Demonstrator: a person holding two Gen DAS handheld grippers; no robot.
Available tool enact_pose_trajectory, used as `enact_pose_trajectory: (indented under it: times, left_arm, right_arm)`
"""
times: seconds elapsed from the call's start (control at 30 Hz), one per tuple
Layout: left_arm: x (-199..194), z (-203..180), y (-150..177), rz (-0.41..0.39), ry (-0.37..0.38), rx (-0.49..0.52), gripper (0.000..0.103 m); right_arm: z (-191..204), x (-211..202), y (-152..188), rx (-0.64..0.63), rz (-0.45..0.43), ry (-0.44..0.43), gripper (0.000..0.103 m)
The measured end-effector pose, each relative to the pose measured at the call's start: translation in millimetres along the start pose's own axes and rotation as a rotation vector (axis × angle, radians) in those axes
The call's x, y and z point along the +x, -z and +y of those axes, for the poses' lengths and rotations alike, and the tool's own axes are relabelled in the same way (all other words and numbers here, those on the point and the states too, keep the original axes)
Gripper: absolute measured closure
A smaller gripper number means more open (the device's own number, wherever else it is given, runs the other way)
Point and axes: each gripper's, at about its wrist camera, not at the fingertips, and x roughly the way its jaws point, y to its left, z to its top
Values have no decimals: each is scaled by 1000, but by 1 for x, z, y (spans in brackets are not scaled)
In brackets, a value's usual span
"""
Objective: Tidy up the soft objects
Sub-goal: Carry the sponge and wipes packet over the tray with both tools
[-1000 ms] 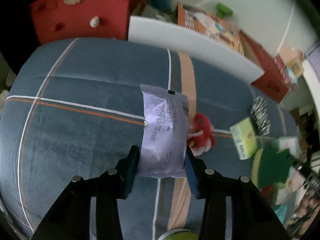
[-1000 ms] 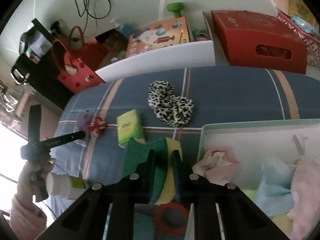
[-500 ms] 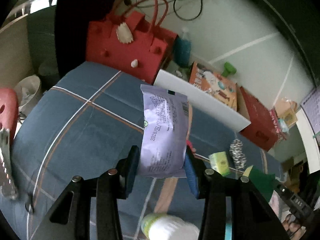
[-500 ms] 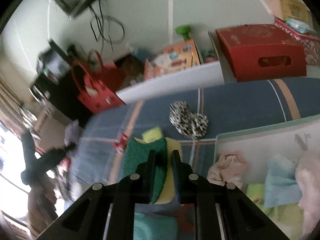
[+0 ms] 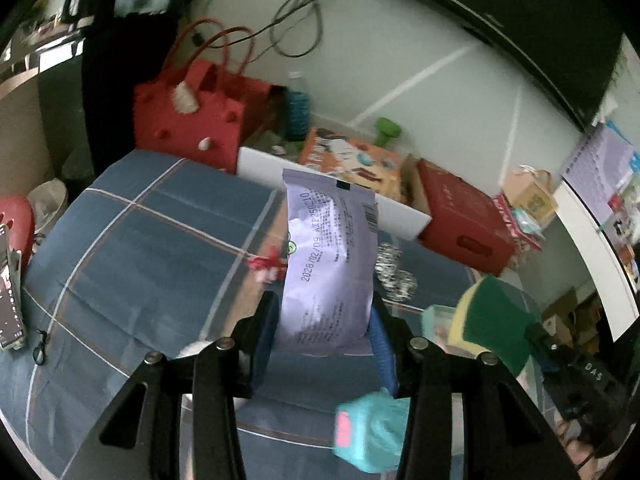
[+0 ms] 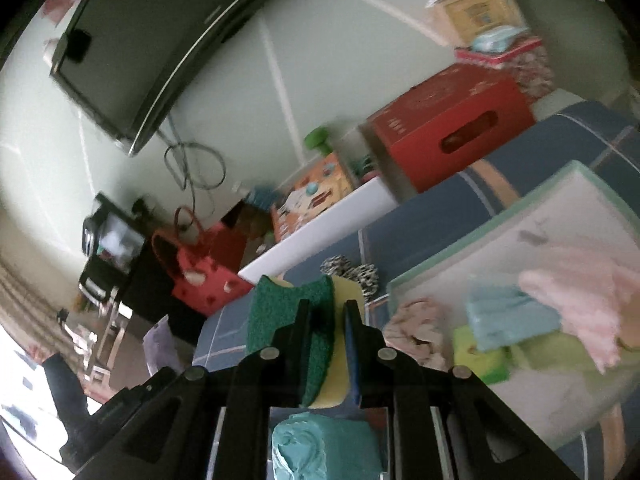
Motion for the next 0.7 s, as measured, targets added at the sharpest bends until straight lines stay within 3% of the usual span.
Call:
enact_pose_trajectory:
  times: [0.33,0.7]
  left_arm:
    - [11,-77,25,22,51,107,58]
    - [43,-167,51,79,148,271,57]
  right_arm:
    - [-31,-42,-10,30,-131,115,86]
    - [-117,-102,-32,222,-318,297,86]
